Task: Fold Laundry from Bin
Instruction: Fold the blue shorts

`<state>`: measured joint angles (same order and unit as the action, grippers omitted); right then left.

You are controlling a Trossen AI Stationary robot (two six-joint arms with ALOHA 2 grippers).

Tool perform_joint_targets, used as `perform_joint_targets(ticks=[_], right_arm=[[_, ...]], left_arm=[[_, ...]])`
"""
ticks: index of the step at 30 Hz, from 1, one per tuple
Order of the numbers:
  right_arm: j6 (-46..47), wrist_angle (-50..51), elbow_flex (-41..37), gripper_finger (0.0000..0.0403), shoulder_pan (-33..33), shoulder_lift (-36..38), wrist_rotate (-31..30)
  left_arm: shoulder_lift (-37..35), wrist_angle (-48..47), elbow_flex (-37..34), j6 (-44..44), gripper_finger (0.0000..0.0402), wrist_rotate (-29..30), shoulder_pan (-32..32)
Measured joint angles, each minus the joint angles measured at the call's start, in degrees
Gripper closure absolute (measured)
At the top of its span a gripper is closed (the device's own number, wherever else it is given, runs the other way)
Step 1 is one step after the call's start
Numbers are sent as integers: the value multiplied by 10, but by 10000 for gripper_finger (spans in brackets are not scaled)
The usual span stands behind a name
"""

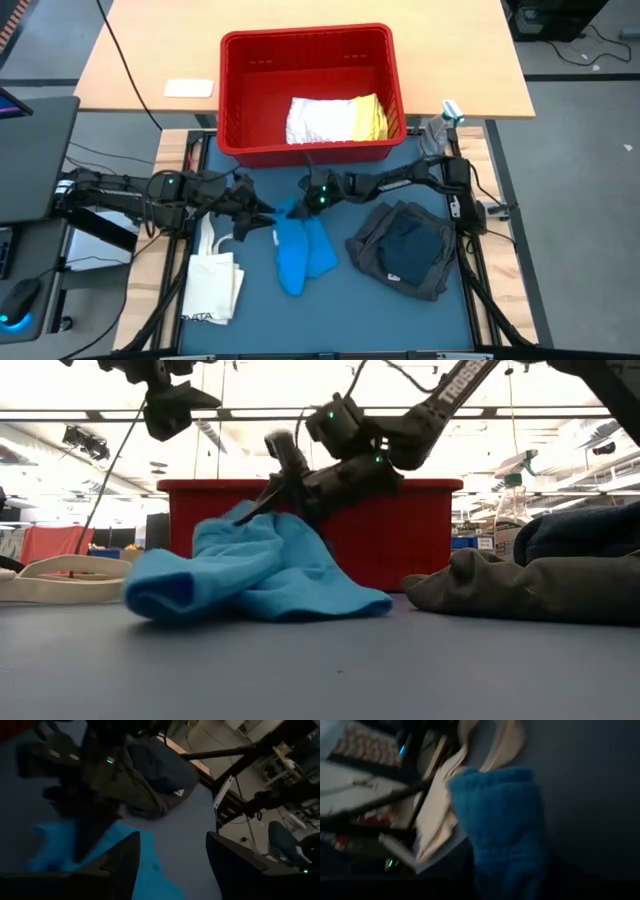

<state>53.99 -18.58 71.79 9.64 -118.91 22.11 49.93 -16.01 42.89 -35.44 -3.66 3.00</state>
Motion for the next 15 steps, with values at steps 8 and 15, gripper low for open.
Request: perform_joint_targets(ticks=[8,15], right_arm=[[40,17,0,143,62,27,1],[20,81,1,144,50,87,-87]], left_arm=[[0,-7,0,-17,173,1,3],[0,-28,0,-44,173,13,10]])
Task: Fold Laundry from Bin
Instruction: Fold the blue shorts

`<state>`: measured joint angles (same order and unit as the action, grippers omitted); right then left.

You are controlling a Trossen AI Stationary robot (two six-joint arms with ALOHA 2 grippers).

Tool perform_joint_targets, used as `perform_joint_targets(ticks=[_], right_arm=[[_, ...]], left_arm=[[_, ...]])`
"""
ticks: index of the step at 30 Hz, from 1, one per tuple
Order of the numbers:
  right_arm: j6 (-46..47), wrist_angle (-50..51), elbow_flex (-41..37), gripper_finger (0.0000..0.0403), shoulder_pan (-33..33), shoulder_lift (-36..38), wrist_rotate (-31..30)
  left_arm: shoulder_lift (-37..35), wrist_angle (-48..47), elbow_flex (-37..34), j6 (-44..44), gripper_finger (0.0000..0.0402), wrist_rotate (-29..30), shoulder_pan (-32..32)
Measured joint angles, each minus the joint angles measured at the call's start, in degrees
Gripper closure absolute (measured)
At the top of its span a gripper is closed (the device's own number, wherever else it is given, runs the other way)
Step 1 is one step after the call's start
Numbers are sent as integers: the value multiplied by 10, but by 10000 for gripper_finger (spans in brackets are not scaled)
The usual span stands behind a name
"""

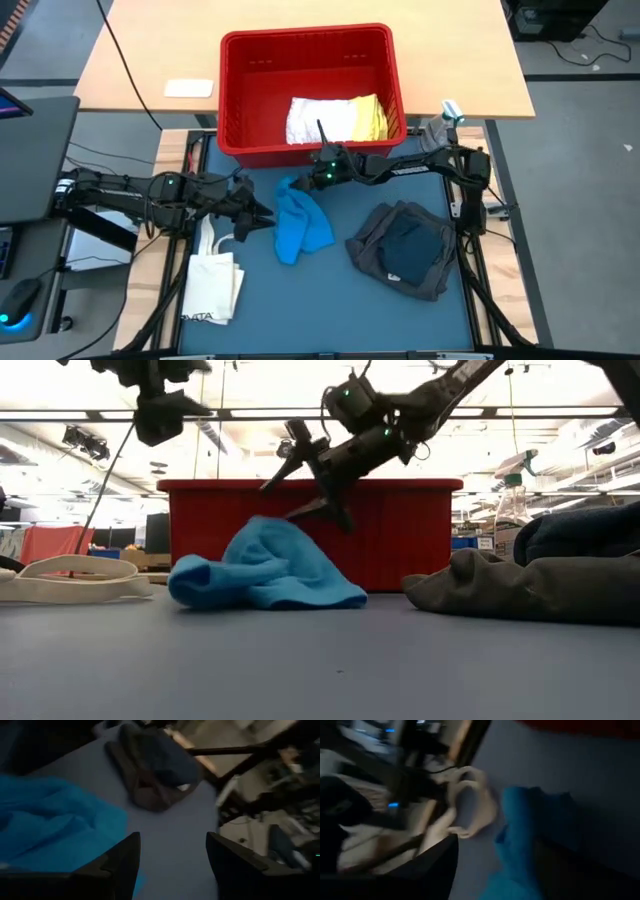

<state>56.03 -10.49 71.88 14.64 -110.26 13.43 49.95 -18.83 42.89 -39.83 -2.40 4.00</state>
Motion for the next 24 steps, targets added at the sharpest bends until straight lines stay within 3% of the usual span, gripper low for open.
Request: perform_joint_targets(ticks=[4,7,15,24], right_arm=[[-51,150,0,166,-22,38,-109],[-71,233,0,183,-44,58,-150],[-53,262,0,213,-122,54,-152],[-18,291,0,281,-182,-5,-168]], left_arm=[[14,-52,0,-11,173,68,11],[42,-67,-5,-21,173,89,15],[161,43,-36,-31,173,122,-8],[226,42,-36,-30,173,52,-4]])
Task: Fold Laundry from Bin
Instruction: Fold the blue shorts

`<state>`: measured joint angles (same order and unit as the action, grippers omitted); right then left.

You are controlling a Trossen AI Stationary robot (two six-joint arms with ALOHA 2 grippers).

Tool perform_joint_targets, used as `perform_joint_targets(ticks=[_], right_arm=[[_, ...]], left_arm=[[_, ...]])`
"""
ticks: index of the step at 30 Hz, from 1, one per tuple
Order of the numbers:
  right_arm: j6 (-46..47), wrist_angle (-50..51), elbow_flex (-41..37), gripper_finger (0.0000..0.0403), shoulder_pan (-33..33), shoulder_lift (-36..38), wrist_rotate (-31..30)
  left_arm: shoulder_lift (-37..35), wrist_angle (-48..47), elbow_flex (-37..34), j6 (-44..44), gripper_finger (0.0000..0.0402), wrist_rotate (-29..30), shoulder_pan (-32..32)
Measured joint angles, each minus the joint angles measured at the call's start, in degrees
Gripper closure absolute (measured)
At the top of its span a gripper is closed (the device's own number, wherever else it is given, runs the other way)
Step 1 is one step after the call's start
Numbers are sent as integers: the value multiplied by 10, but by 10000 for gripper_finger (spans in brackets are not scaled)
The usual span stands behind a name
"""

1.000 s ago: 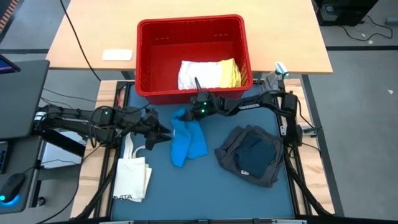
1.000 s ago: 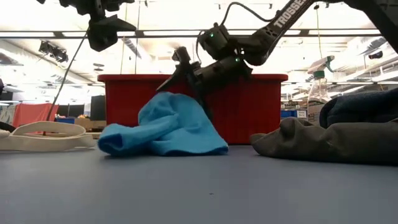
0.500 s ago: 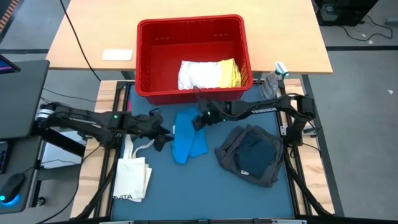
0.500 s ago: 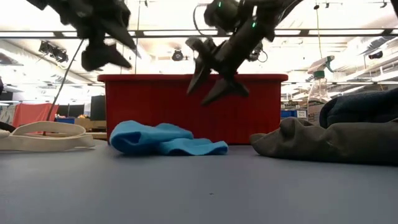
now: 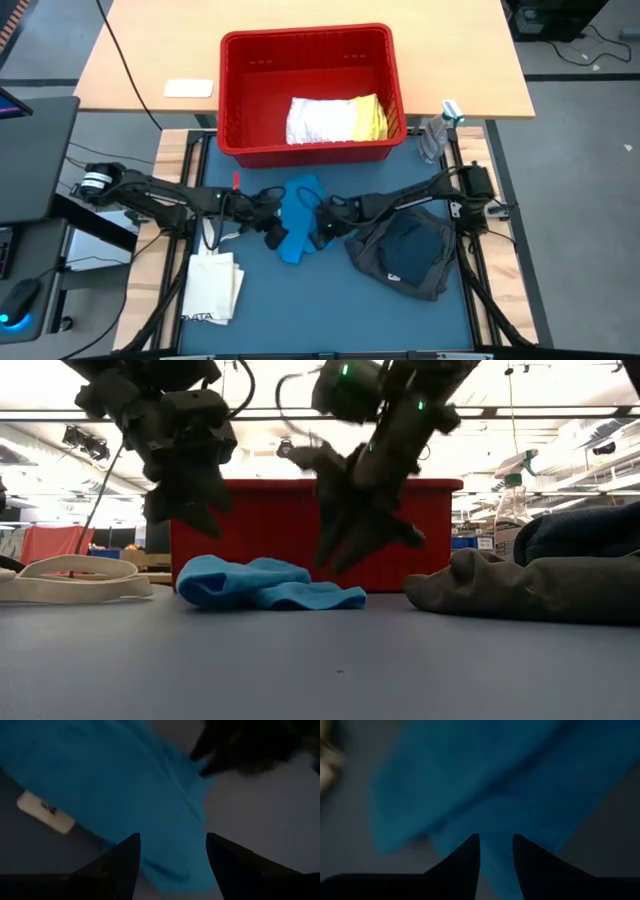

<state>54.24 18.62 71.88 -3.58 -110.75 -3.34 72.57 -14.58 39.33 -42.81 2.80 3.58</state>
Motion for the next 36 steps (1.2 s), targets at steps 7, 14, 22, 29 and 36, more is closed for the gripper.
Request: perform_joint_targets(ticks=[7,14,22,29,36], right_arm=[[29,-25,2,347,-30,-58,123],[87,-64,1,395,-127,13,157],[-80,39,1,284,-89,113,-51],[-419,140,0,201,-52,120,86],[-604,67,0,235,-27,38,162]], left_arm=[[1,-15,0,-20,173,-9,24],[-4,-16,0,-55,173,-25,77],[-4,-16,0,-98,173,-24,93],[-4,12,0,-133,173,-18,102],[-4,52,0,-241,173,38,112]])
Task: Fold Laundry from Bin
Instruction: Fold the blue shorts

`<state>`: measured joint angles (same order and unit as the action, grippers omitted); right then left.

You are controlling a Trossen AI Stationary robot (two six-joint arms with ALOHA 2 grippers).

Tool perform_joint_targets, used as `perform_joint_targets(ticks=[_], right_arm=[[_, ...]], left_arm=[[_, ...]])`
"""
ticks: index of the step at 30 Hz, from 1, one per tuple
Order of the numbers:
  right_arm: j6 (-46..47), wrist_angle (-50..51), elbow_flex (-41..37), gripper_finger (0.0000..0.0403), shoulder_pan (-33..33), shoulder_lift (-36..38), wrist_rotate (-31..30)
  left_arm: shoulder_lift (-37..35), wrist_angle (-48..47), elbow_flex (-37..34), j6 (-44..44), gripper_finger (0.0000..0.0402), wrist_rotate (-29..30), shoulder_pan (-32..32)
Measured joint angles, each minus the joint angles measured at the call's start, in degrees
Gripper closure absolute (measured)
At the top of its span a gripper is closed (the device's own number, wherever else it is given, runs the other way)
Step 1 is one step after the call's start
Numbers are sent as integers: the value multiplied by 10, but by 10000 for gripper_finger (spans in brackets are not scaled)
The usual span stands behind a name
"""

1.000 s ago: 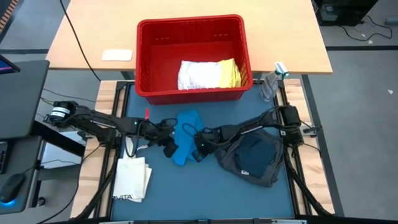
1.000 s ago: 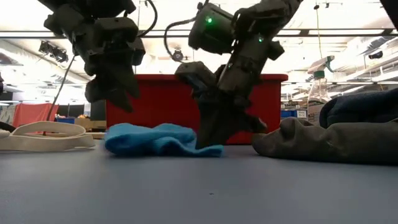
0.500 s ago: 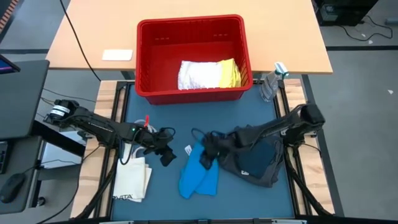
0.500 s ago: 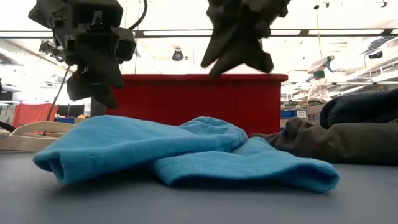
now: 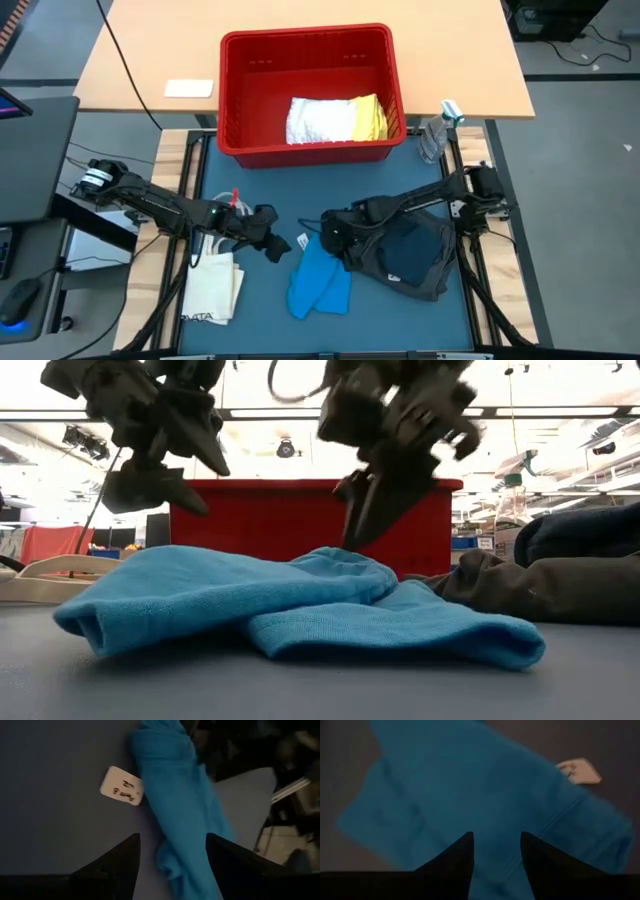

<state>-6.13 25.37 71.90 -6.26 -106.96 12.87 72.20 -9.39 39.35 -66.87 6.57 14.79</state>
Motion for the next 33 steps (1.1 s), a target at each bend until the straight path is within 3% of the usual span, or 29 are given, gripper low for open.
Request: perform_joint_targets(ticks=[2,5,10,14,17,21,25,28,33], right_arm=[[-2,-26,1,247,18,-30,10],[41,-56,-1,260,56,-69,-29],[216,-107,2,272,151,-95,-109],[328,-107,0,272,216,-84,-39],[286,-85,-2,272,238,-56,19],[150,-32,0,273,242,-8,15],[50,28,0,273,237,3,2],[19,56,-3,273,220,2,4],[3,60,-34,273,180,16,1]], left_arm=[[0,5,0,-25,173,7,6],[0,-1,0,-43,173,14,14],[0,-40,0,-45,173,14,25],[0,-60,0,-32,173,21,25],[0,-57,0,7,173,53,25],[0,-57,0,95,174,120,25],[1,-54,0,244,174,198,24],[8,-61,0,351,174,210,15],[42,-75,0,402,174,208,-5]])
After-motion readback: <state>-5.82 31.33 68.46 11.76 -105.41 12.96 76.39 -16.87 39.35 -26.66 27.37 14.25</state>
